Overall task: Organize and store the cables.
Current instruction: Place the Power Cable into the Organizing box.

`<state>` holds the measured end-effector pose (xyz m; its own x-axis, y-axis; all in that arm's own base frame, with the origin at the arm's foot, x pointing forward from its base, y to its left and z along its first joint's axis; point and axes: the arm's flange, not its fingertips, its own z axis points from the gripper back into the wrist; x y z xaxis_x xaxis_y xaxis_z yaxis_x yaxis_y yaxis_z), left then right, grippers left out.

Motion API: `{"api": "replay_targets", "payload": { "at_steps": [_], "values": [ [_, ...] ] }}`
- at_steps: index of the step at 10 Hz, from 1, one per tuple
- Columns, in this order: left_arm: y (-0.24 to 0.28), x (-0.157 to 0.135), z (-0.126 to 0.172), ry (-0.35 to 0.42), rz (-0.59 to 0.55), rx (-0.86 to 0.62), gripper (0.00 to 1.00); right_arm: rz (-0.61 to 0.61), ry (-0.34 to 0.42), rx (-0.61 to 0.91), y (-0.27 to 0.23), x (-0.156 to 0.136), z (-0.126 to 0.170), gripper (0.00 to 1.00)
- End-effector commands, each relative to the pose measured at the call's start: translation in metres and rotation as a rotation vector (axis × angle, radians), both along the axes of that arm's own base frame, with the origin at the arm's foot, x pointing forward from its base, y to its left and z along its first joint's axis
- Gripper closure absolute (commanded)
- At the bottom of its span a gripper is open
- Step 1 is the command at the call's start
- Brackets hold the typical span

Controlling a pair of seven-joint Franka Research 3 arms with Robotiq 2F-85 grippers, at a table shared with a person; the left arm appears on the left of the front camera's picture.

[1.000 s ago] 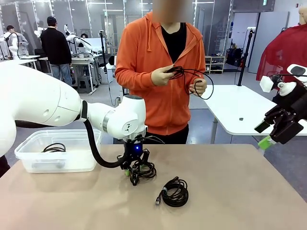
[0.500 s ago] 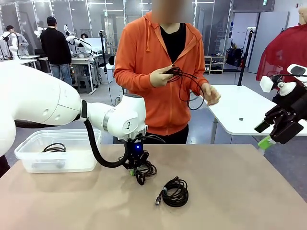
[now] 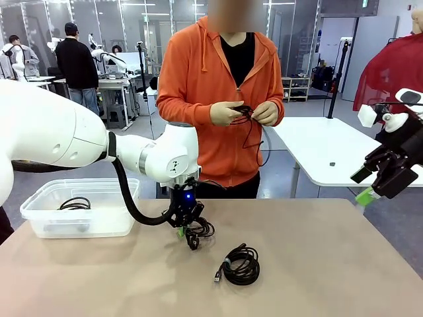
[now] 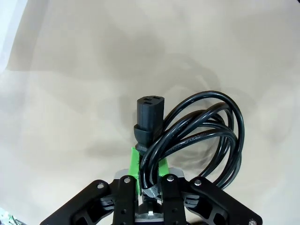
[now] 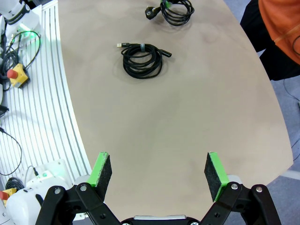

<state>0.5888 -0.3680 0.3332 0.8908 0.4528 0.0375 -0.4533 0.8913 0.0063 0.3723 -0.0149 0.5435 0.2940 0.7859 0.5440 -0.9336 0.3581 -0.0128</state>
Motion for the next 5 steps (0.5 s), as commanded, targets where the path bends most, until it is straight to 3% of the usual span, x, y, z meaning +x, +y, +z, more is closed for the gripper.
{"api": "replay_targets", "payload": {
  "at_steps": [1, 4, 5],
  "values": [
    [0.011, -0.013, 0.023, -0.024, -0.056, 0.016, 0.99, -0.007, -0.004, 0.002, 0.002, 0.003, 0.001, 0.00],
    [0.035, -0.040, 0.091, -0.136, -0.293, 0.016, 0.99, -0.007, -0.004, 0.002, 0.002, 0.003, 0.001, 0.00],
    [0.040, -0.047, 0.100, -0.161, -0.290, -0.017, 0.99, -0.007, -0.004, 0.002, 0.002, 0.003, 0.001, 0.00]
  ]
}}
